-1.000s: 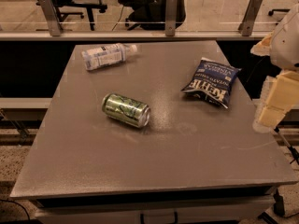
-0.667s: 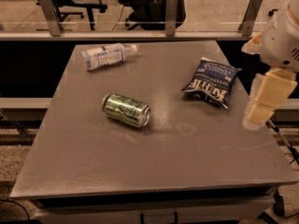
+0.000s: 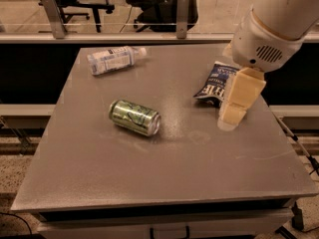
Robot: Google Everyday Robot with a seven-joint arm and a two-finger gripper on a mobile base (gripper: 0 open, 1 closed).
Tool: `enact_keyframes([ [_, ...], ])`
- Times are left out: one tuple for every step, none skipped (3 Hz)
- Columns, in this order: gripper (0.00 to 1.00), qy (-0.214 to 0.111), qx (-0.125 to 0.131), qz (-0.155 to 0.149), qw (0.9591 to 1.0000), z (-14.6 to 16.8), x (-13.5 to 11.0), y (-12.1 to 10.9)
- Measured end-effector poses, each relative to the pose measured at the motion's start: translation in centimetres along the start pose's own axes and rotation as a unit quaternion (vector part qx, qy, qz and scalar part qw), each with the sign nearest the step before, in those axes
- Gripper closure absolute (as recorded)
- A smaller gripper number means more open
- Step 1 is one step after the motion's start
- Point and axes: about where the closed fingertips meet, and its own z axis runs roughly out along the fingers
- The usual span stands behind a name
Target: Pick green can
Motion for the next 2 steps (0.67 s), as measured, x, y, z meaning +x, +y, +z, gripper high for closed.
enact_keyframes([
  [0.0, 0.0, -0.019, 0.013, 0.9997, 2.2, -3.7, -0.4],
  [0.0, 0.005, -0.029, 0.025, 0.9993, 3.7, -6.1, -0.4],
])
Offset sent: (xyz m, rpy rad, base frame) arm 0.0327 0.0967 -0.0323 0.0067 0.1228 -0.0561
